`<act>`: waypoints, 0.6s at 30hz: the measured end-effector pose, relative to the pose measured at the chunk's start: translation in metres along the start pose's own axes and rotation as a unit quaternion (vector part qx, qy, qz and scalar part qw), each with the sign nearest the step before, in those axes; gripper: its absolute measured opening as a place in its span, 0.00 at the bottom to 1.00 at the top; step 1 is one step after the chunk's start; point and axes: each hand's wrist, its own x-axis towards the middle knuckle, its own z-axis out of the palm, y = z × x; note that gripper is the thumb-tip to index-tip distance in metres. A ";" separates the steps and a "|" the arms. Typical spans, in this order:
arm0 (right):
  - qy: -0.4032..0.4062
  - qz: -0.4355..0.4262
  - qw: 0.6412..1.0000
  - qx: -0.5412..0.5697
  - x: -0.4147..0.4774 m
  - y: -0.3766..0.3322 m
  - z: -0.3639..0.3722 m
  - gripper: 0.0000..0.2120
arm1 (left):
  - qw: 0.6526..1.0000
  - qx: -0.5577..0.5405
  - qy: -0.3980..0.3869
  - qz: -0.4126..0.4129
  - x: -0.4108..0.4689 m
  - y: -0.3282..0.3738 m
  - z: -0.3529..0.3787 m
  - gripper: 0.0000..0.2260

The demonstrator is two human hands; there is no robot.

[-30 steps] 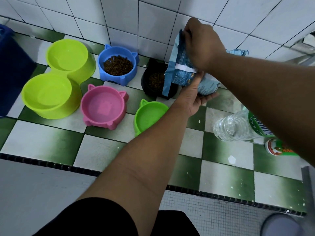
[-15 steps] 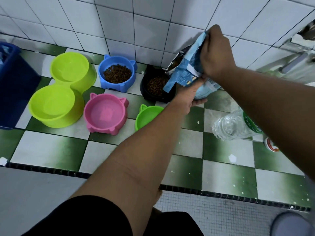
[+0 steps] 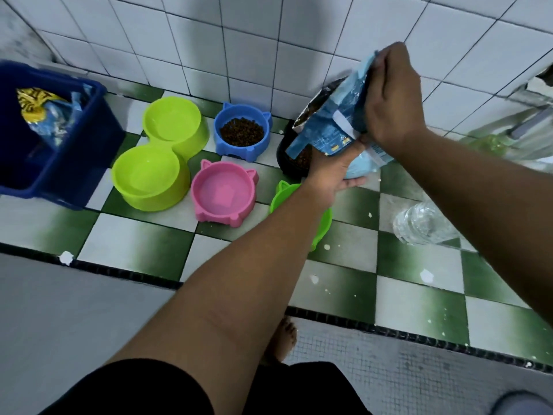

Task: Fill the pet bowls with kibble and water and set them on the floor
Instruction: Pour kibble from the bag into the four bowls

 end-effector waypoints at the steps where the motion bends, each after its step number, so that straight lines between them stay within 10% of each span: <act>1: -0.011 -0.014 1.000 -0.002 -0.002 -0.009 0.006 0.15 | 1.000 -0.014 0.003 -0.005 -0.005 -0.002 -0.007 0.24; 8: -0.085 -0.066 0.994 -0.005 -0.020 -0.058 0.056 0.11 | 0.995 -0.097 0.019 -0.013 -0.030 -0.012 -0.067 0.52; 18: -0.168 -0.101 0.980 -0.046 -0.037 -0.085 0.099 0.17 | 0.988 -0.148 0.007 -0.032 -0.054 -0.019 -0.111 0.23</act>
